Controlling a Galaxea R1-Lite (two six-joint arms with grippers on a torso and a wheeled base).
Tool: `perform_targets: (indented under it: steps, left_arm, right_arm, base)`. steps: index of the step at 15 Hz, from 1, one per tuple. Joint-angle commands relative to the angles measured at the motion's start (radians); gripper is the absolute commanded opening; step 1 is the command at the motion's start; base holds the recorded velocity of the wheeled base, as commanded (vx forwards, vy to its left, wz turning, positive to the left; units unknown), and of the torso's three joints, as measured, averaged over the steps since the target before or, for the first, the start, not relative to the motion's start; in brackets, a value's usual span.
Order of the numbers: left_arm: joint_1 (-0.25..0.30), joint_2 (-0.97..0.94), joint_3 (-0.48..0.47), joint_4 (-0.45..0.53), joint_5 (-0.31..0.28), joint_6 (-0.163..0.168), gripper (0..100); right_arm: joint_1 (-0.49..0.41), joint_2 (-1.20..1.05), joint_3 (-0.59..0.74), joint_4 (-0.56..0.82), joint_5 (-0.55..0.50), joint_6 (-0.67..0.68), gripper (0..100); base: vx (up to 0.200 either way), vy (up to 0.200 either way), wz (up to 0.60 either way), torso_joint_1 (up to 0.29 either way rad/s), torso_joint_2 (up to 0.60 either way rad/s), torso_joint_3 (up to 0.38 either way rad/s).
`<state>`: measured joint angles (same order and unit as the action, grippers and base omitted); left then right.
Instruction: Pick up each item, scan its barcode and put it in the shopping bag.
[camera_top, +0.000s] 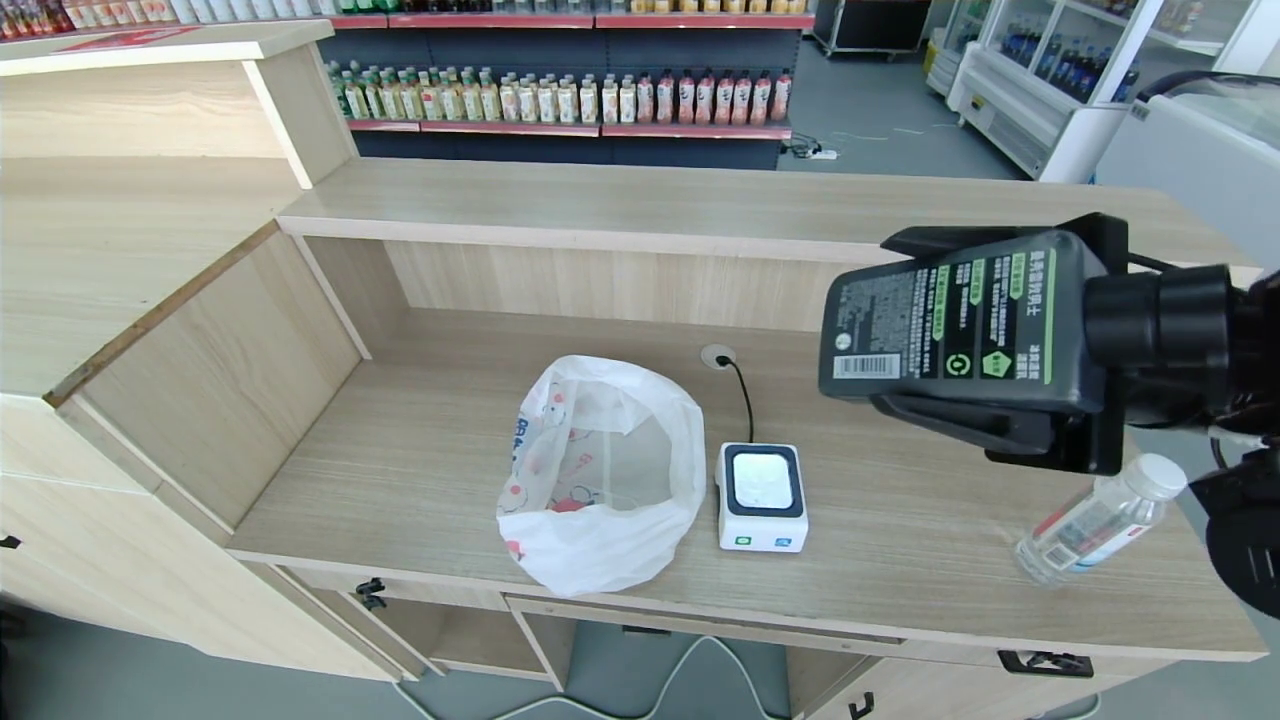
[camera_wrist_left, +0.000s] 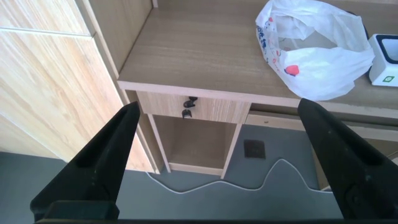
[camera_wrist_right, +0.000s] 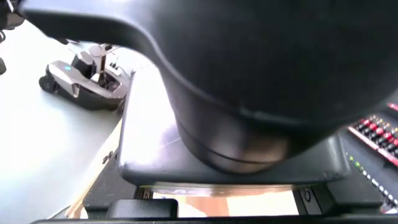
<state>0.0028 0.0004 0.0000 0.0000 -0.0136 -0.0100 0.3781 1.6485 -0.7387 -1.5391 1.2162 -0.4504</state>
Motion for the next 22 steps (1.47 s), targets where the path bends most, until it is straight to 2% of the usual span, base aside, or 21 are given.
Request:
perform_targets:
  steps: [1, 6, 8, 15, 22]
  left_arm:
    - [0.0, 0.0, 0.0, 0.0, 0.0, -0.001, 100]
    - [0.0, 0.0, 0.0, 0.0, 0.0, -0.001, 100]
    - [0.0, 0.0, 0.0, 0.0, -0.002, -0.001, 100]
    - [0.0, 0.0, 0.0, 0.0, 0.0, 0.001, 100]
    - [0.0, 0.0, 0.0, 0.0, 0.0, 0.001, 100]
  right_arm:
    - [0.078, 0.08, -0.128, 0.001, 0.003, -0.016, 0]
    - [0.237, 0.192, -0.291, 0.001, 0.002, -0.037, 0]
    - [0.283, 0.226, -0.315, 0.001, 0.002, -0.048, 0]
    - [0.349, 0.266, -0.372, 0.002, -0.001, -0.063, 0]
    - [0.366, 0.315, -0.432, 0.002, -0.004, -0.063, 0]
  base:
    - [0.0, 0.0, 0.0, 0.0, 0.0, 0.0]
    - [0.0, 0.0, 0.0, 0.0, 0.0, 0.0]
    - [0.0, 0.0, 0.0, 0.0, 0.0, 0.0]
    - [0.0, 0.0, 0.0, 0.0, 0.0, 0.0]
    - [0.0, 0.0, 0.0, 0.0, 0.0, 0.0]
